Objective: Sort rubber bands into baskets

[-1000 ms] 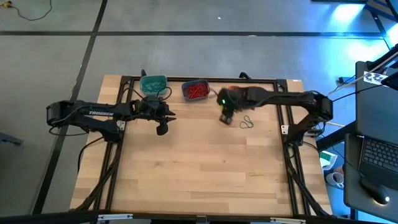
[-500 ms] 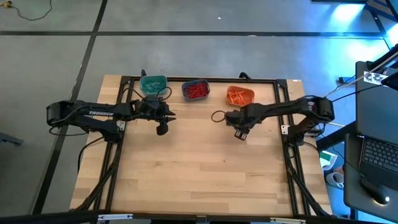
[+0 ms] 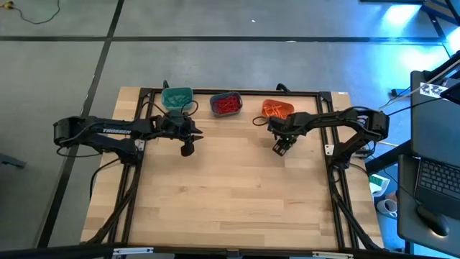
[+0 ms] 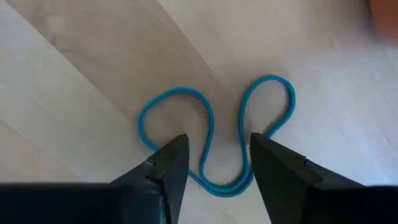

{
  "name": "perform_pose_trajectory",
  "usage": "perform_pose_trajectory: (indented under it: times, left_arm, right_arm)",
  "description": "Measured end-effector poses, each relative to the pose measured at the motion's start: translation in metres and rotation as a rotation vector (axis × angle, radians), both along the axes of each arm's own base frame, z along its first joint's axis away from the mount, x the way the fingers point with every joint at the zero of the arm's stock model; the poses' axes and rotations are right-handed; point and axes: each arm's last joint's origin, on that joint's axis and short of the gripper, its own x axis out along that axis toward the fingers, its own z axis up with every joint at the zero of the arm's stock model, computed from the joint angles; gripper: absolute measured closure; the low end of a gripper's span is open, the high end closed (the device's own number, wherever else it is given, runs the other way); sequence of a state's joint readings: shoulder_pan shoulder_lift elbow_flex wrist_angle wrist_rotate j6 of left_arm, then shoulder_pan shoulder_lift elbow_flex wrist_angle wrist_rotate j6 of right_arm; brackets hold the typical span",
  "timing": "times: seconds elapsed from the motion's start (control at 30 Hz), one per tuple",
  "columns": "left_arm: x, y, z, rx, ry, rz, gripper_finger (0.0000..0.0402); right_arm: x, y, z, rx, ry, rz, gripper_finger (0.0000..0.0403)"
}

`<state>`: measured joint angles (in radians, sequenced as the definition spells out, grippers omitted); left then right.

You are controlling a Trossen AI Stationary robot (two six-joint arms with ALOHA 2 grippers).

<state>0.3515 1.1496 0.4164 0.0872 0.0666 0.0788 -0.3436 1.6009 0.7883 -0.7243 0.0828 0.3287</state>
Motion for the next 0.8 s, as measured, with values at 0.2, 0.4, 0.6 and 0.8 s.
perform_pose_trajectory:
  times: [0.2, 0.4, 0.6, 0.8]
  left_arm:
    - [0.000, 0.000, 0.000, 0.000, 0.000, 0.000, 0.0304]
    - [0.000, 0.000, 0.000, 0.004, -0.002, -0.002, 0.0304]
    - [0.001, -0.001, 0.001, 0.005, -0.006, -0.006, 0.0304]
    - [0.005, -0.010, 0.002, 0.012, -0.023, -0.055, 0.0304]
  right_arm:
    - [0.003, 0.001, -0.001, 0.023, -0.035, 0.050, 0.0316]
    - [0.007, 0.006, 0.001, -0.016, -0.047, 0.121, 0.0392]
    - [0.033, 0.027, 0.024, -0.079, -0.183, 0.228, 0.0389]
    - [0.060, 0.049, 0.040, -0.123, -0.372, 0.344, 0.0394]
